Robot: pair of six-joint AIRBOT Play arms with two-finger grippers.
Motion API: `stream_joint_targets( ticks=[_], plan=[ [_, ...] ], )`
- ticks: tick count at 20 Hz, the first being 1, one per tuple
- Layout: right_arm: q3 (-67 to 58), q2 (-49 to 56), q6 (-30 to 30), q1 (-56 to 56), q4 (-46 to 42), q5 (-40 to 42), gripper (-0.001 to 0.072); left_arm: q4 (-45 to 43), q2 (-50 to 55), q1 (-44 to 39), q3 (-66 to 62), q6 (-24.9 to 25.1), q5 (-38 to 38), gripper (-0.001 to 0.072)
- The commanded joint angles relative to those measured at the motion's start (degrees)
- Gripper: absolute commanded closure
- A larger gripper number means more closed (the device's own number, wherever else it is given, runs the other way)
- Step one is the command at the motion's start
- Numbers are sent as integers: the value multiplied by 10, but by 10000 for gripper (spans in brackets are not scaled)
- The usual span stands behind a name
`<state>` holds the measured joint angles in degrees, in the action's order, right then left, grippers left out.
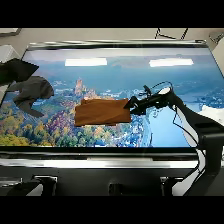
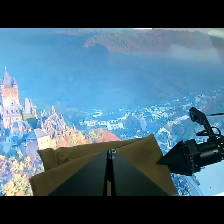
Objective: Fold the clothes and pants, and hang the long-sleeved shirts on hangers.
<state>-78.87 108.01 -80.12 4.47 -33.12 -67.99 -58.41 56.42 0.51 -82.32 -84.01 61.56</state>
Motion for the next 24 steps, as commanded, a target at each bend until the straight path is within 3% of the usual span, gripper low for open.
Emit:
stream_joint_targets(
  ticks=[1, 2, 6, 10, 14, 24],
  plan=[
    [-3, 7, 7, 15, 28, 6, 551, 1, 0, -3, 1, 0, -1, 684],
    [-14, 7, 21, 12, 32, -13, 666, 1, 0, -2, 1, 0, 0, 684],
    [-140, -3, 33, -47, 75, -169, 670, 0, 2, -2, 1, 0, -1, 684],
    [-303, -48, -71, -148, 84, -231, 670, 1, 15, -2, 1, 2, -1, 684],
    [-404, -90, -164, -273, 84, -237, 669, 1, 32, -3, 1, 16, -1, 684],
    [-404, -130, -228, -548, -37, -172, 669, 1, 41, -2, 1, 17, 0, 684]
  ],
)
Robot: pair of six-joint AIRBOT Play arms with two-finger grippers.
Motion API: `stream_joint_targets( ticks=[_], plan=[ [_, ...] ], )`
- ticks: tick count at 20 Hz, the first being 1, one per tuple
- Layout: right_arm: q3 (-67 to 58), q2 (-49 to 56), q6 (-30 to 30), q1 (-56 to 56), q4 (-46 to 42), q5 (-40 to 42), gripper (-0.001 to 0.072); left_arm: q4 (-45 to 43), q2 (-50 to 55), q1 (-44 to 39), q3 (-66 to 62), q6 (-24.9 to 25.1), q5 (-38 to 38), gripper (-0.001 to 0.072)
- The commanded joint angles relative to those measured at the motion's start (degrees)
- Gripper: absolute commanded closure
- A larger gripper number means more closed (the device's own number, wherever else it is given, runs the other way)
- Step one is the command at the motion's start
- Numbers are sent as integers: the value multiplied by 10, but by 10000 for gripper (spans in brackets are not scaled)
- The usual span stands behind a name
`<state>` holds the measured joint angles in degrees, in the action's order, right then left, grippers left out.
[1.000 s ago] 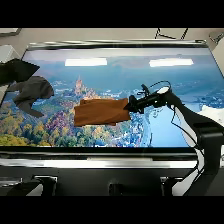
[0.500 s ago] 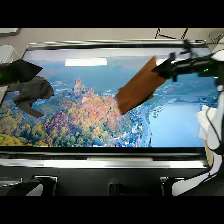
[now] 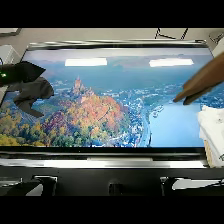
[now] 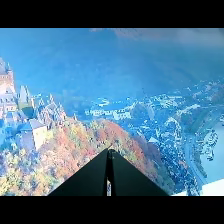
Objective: Fold the clothes and pants, and hang the long-sleeved shirts on hangers.
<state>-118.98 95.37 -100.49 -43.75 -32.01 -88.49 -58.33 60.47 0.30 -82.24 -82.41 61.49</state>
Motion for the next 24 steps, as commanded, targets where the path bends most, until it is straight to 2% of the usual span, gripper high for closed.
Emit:
stream_joint_targets(
  ticks=[1, 5, 8, 12, 15, 19, 21, 24],
  plan=[
    [-3, -4, -29, -80, -54, 47, 669, 0, 1, 0, 0, 1, 0, 684],
    [-3, -6, -44, -119, -60, 49, 669, 0, 1, 0, 0, 1, 0, 684],
    [-3, -18, -84, -159, -106, -23, 669, 0, 1, 0, 0, 1, 0, 684],
    [-2, -45, -108, -217, -184, -111, 668, 0, 1, 0, 0, 1, 0, 684],
    [10, -64, -110, -239, -293, -174, 668, 0, 1, 0, 0, 1, 0, 684],
    [159, -123, -61, -234, -443, -174, 666, 0, 1, 0, 0, 2, 0, 684],
    [266, -165, -51, -244, -522, -140, 666, 0, 1, 0, 0, 1, 0, 684],
    [388, -206, -54, -270, -533, -55, 666, 2, 1, 0, 0, 1, 0, 684]
  ],
)
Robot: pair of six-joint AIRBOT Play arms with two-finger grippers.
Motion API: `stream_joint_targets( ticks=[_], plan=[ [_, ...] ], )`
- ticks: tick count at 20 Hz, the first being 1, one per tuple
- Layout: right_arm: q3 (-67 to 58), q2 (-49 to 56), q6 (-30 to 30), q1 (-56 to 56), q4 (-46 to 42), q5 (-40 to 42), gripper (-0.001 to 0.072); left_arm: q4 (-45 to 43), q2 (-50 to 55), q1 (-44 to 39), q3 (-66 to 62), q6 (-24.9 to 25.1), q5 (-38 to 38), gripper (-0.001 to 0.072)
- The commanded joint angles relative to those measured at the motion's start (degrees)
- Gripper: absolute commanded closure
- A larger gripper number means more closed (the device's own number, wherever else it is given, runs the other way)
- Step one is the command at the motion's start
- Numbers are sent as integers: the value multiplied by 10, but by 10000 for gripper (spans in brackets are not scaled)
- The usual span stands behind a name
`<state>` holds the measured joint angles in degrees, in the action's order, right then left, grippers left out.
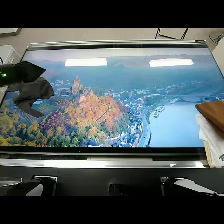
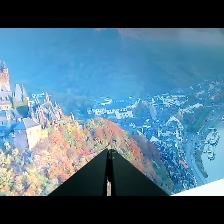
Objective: Fold the clothes and pants, and hang the long-sleeved shirts on hangers.
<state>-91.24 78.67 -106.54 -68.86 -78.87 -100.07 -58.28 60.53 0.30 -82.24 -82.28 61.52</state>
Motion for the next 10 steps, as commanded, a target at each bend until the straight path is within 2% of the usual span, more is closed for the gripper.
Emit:
stream_joint_targets(
  ticks=[1, 4, 5, 6, 7, 8, 10],
  plan=[
    [139, -43, 7, -28, -65, 76, 666, 5, 0, 0, 0, 0, 0, 683],
    [188, -43, 17, -42, -70, 98, 663, 15, 0, -1, 0, 0, 0, 684],
    [197, -43, 15, -42, -73, 103, 580, 15, 0, 0, 0, -2, 0, 684],
    [201, -42, 15, -42, -68, 106, 368, 17, 0, 0, 0, -2, 0, 684],
    [199, -43, 17, -41, -58, 106, 208, 19, 0, -1, 0, -2, 0, 683],
    [194, -43, 28, -41, -48, 110, 157, 20, 0, -2, 0, -2, 0, 684],
    [148, -43, 62, -41, 1, 127, 150, 40, -2, -4, -1, -2, -14, 684]
  ],
)
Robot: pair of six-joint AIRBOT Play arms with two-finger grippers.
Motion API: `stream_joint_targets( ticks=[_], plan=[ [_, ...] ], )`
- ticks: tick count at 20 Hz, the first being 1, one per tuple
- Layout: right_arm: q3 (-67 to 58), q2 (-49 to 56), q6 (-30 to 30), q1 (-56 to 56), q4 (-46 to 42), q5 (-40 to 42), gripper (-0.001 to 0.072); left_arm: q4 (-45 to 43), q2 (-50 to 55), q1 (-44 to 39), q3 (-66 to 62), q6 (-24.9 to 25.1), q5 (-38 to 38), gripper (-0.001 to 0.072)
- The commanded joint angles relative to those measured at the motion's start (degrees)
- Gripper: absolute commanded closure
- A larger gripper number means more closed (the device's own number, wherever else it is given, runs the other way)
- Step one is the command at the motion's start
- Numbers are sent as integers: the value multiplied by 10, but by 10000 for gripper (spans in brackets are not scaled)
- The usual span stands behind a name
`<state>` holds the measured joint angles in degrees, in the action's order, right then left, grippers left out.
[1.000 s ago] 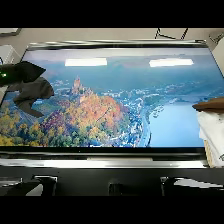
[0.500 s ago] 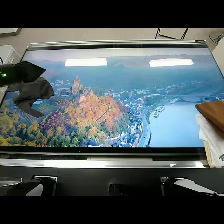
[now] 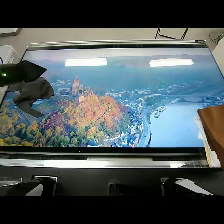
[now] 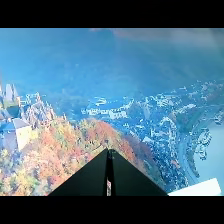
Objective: Fold the clothes and pants, and hang the long-sleeved shirts on hangers.
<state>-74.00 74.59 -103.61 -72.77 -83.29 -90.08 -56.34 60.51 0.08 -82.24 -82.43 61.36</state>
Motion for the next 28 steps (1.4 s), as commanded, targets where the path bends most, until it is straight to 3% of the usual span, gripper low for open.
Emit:
stream_joint_targets(
  ticks=[1, 3, 4, 5, 7, 9, 10, 11, 12, 13, 14, 18, 28],
  plan=[
    [-69, -2, 53, -1, 104, 63, 151, 45, -2, -2, -9, 0, -35, 684],
    [-169, -2, 108, 33, 217, 158, 150, 34, 0, -14, -42, 16, -118, 686],
    [-215, -2, 132, 72, 238, 201, 150, -15, 5, -28, -59, 18, -163, 688],
    [-256, -2, 151, 130, 241, 233, 151, -109, 19, -46, -79, -11, -190, 688],
    [-289, -2, 177, 267, 235, 246, 153, -285, 63, -73, -104, -122, -152, 687],
    [-276, 12, 124, 409, 175, 204, 146, -370, 117, -88, -102, -165, -45, 685],
    [-261, 30, 76, 468, 133, 169, 83, -371, 149, -87, -100, -167, 27, 620],
    [-243, 55, 53, 519, 117, 111, 24, -371, 179, -87, -94, -169, 104, 281],
    [-224, 83, 52, 560, 122, 57, 24, -361, 206, -87, -83, -185, 177, -5],
    [-206, 106, 52, 593, 125, 17, 23, -345, 230, -87, -68, -171, 243, -13],
    [-190, 124, 53, 624, 115, -10, 23, -331, 236, -88, -47, -162, 261, -13],
    [-179, 135, 55, 692, 21, -1, 24, -324, 167, -95, 41, -162, 113, -13],
    [-179, 135, 72, 694, 16, 0, 25, -323, 164, -94, 42, -162, 110, -13]
  ],
)
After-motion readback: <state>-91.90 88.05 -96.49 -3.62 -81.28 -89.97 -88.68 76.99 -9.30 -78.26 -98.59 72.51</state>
